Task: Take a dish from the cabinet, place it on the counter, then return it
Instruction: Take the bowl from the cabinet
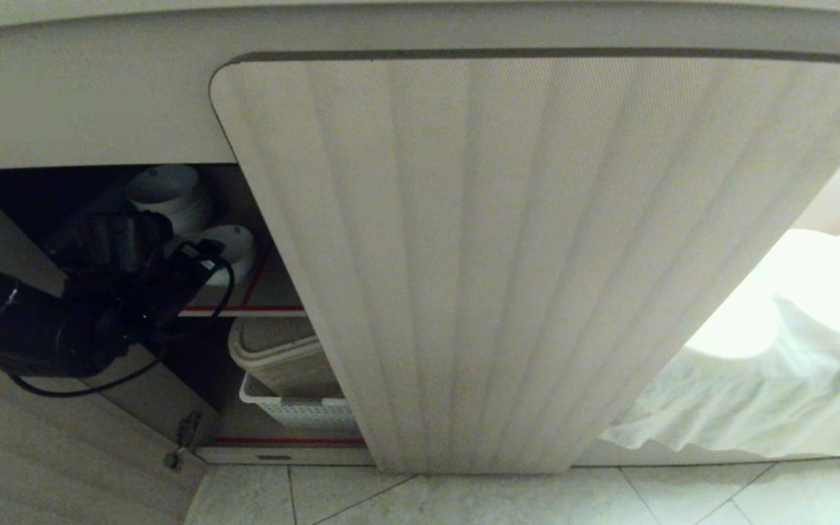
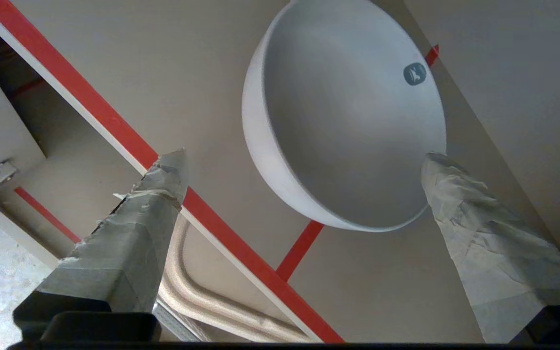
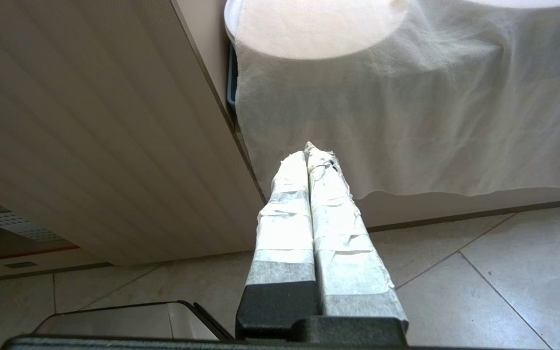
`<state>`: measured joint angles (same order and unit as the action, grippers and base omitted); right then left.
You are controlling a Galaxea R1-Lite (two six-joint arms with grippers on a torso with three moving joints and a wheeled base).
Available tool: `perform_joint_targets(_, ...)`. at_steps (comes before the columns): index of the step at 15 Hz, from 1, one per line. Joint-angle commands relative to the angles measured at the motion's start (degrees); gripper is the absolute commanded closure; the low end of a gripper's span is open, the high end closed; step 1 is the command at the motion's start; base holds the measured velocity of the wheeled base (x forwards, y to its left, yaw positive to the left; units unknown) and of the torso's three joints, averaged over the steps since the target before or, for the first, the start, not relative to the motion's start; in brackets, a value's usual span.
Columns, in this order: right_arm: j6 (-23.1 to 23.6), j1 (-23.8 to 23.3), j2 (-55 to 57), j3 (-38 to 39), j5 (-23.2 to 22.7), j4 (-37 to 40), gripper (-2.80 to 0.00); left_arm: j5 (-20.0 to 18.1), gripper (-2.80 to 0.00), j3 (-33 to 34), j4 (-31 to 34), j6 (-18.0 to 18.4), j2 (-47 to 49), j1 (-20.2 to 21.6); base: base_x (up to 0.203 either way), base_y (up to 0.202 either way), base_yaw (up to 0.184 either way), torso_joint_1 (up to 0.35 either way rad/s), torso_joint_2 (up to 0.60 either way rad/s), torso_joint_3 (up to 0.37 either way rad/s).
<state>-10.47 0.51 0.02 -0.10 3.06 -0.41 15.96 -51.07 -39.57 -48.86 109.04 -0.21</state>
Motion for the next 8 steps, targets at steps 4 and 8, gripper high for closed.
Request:
perform_joint_targets(4, -0.08, 0.02, -0.02, 0.01, 0.02, -0.02, 0.0, 0.04, -2.8, -1.58, -0.16, -0.35, 1.73, 0.91, 0.0, 0.0, 0.0, 0.0, 0.0, 0.0)
perform_joint_targets(8, -0.08, 0.02, -0.02, 0.01, 0.02, -0.02, 0.0, -0.3, -2.8, -4.26, 0.64, -0.19, 3.88, 1.52, 0.0, 0.0, 0.0, 0.0, 0.0, 0.0)
